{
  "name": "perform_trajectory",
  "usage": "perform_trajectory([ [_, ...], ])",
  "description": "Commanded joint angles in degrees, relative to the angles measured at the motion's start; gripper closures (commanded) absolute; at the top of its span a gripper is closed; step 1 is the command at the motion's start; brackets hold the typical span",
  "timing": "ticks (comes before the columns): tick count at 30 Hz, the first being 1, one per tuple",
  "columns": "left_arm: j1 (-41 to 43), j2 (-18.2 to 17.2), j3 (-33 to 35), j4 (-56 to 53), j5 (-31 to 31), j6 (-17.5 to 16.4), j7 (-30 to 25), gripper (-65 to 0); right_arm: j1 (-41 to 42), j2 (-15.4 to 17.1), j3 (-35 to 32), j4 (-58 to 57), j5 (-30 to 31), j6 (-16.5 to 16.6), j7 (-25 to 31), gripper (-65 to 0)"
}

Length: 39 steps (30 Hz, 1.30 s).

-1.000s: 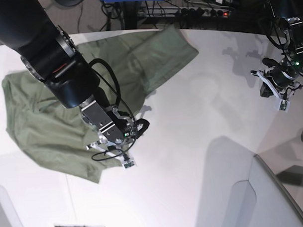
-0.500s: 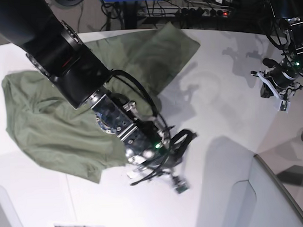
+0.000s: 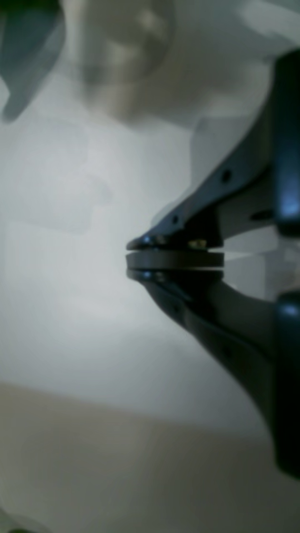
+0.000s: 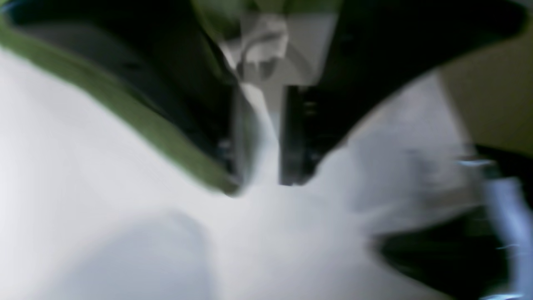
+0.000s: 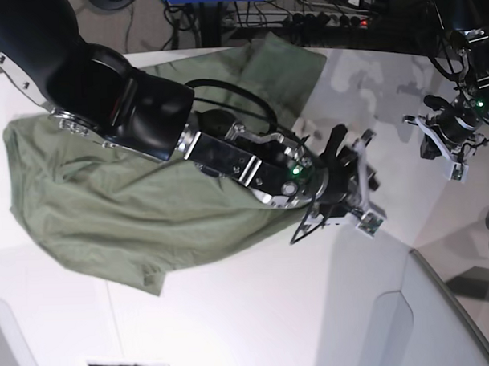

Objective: Layout the t-shirt on the table in an organized manner, then fold the t-shirt properly
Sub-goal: 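Grasp the shirt edges with both grippers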

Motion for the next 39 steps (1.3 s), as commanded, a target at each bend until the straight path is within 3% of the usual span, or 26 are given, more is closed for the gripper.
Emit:
perform_trajectory([
  [1, -0.68, -1.33, -0.39, 1.19, -0.60, 0.36, -0.95, 0.0, 1.85, -0.56, 0.72, 1.21, -0.31, -0.43, 2.44, -26.9],
  [3, -0.68, -1.33, -0.47, 1.28, -0.68, 0.36, -0.95, 0.0, 2.12, -0.47, 0.72, 1.30, -0.31, -0.43, 1.74, -34.4],
  [5, -0.68, -1.33, -0.47, 2.25, -0.86, 0.36, -0.95, 0.0, 2.29, -0.03, 2.31, 1.92, -0.31, -0.70, 0.42, -35.1],
  [7, -0.42, -1.24, -0.47, 3.65, -0.95, 0.27, -0.95, 0.0, 2.12, 2.69, 7.05, 2.62, -0.31, -0.70, -0.98, -33.6],
  [11, -0.06, 1.05, 0.93, 7.96, -1.03, 0.18, -0.87, 0.0, -0.26, 8.41, 21.12, 2.88, -0.14, -0.70, -6.96, -21.5],
  [14, -0.24, 3.24, 4.19, 10.51, -0.68, 0.18, -0.78, 0.0, -2.98, 11.66, 33.60, 2.27, -0.31, -0.70, -15.23, -2.9],
  [15, -0.42, 4.04, 6.12, 10.95, -0.60, 0.18, -0.78, 0.0, -3.69, 12.63, 36.94, 1.56, -0.31, -0.70, -17.16, 0.0],
  [17, -0.59, 5.00, 9.55, 11.04, -0.60, 0.18, -0.78, 0.0, -4.48, 14.30, 40.72, 0.07, -0.40, -0.70, -19.27, -0.6],
  [21, -2.35, 8.26, 14.91, 11.04, -0.60, 0.27, -0.78, 0.0, -6.32, 17.38, 41.08, -1.78, -0.40, -0.70, -19.45, -0.8],
  [25, -4.64, 12.92, 15.53, 10.51, -0.60, 0.27, -0.78, 0.0, -8.43, 19.84, 41.52, -1.69, -0.40, -0.70, -19.18, -0.9],
  [29, -8.33, 14.76, 15.61, 6.73, -0.51, 0.45, -0.78, 0.0, -10.37, 21.68, 41.60, -1.69, -0.40, -0.70, -19.09, -0.9],
  [32, -10.70, 14.59, 15.61, 3.57, -0.51, 1.41, -0.78, 0.0, -11.51, 21.68, 41.60, -1.69, -0.40, -0.70, -19.09, -0.9],
  [36, -11.93, 11.68, 15.61, 0.31, -0.51, 7.13, -1.13, 0.0, -12.13, 21.68, 41.60, -1.69, -0.40, -0.70, -19.09, -0.9],
  [39, -13.34, 10.28, 15.61, -4.08, -0.51, 7.13, -1.22, 0.0, -12.13, 21.68, 41.43, -1.60, -0.40, -0.70, -19.09, -0.9],
])
